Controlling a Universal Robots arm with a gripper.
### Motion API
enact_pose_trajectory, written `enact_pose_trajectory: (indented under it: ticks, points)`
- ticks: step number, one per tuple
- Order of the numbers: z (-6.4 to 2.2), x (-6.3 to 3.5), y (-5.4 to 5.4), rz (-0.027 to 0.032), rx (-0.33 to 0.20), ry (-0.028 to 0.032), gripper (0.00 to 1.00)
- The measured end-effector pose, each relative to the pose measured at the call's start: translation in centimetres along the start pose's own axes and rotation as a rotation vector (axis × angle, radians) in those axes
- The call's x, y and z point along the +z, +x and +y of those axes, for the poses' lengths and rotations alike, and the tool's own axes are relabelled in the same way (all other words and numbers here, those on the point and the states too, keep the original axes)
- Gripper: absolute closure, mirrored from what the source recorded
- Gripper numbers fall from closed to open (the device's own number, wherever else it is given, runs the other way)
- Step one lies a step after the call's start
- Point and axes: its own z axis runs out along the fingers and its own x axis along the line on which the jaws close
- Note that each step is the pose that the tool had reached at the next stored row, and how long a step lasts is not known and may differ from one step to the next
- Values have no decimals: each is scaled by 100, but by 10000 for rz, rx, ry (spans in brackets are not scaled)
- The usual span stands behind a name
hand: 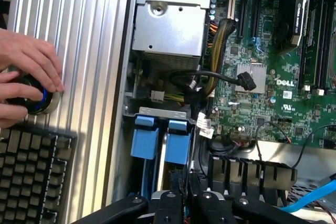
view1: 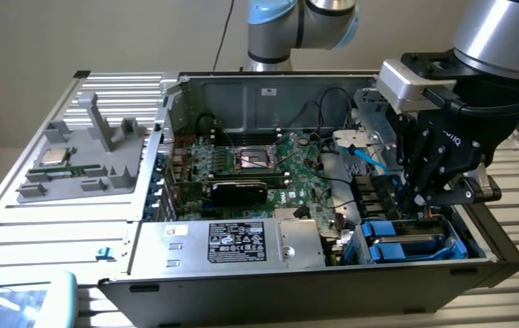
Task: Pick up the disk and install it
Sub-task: 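Insert the first disk wire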
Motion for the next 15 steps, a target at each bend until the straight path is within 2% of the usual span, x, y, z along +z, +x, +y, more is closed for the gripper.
enact_pose_trajectory:
  ticks: [10, 15]
  points:
    - [8, 16, -3, 5, -26, 10, 84]
    - [10, 49, 19, -13, -45, 28, 84]
